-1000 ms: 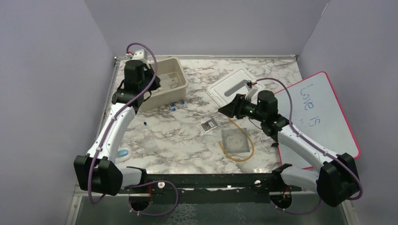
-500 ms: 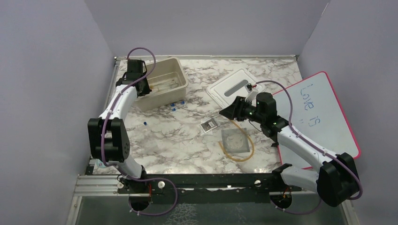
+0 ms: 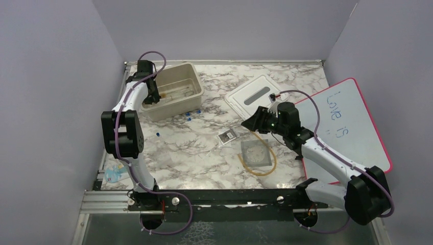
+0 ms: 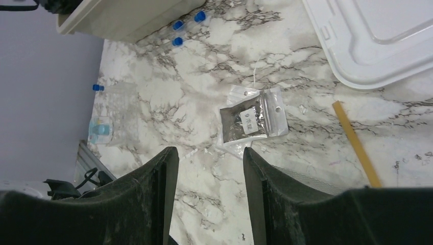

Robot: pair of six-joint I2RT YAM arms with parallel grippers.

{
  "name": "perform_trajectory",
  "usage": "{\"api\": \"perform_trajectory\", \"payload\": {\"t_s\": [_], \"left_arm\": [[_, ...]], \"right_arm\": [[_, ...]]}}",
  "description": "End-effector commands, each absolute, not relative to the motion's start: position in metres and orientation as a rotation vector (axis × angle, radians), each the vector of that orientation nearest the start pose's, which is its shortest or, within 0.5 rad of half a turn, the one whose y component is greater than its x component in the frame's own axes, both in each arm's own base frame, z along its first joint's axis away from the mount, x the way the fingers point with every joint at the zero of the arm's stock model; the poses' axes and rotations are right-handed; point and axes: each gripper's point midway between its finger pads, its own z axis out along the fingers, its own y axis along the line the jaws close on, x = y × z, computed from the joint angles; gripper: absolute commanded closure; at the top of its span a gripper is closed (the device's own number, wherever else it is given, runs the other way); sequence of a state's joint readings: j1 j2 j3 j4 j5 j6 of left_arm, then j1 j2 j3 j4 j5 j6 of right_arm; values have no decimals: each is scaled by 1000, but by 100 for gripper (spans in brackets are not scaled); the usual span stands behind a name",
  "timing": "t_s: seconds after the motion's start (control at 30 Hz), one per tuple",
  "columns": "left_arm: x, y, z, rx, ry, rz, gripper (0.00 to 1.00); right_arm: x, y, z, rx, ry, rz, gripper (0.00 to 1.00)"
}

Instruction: Organize the chemistry lab equipment

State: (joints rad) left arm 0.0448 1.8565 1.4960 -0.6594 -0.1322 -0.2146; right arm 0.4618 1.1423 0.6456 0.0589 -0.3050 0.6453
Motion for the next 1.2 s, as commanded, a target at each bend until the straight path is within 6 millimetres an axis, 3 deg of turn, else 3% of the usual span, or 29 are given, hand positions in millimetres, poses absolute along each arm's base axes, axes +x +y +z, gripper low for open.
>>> {"api": "perform_trajectory", "payload": {"t_s": [0.0, 0.23, 0.37, 0.47, 0.67, 0.77, 0.9, 1.17], "left_arm": [[442, 35, 123, -360, 2537, 112, 74], [451, 28, 176, -335, 2432, 47, 65], [448, 23, 208, -310, 2363, 0, 62], [439, 17, 242, -289, 2274, -46, 60], [420, -20, 300, -146, 2076, -276, 47], [408, -35, 311, -99, 2021, -366, 37], [390, -49, 316, -59, 1935, -452, 3], [375, -84, 311, 62, 1906, -621, 1]], "right_arm": [[285, 212, 147, 72, 2179, 886, 45], [286, 200, 137, 123, 2221, 805, 45], [288, 182, 124, 180, 2258, 673, 44], [290, 162, 115, 221, 2279, 532, 43], [287, 127, 96, 250, 2319, 285, 42], [285, 120, 90, 224, 2354, 217, 43], [278, 117, 83, 205, 2407, 179, 43], [275, 138, 65, 53, 2471, 287, 43]]}}
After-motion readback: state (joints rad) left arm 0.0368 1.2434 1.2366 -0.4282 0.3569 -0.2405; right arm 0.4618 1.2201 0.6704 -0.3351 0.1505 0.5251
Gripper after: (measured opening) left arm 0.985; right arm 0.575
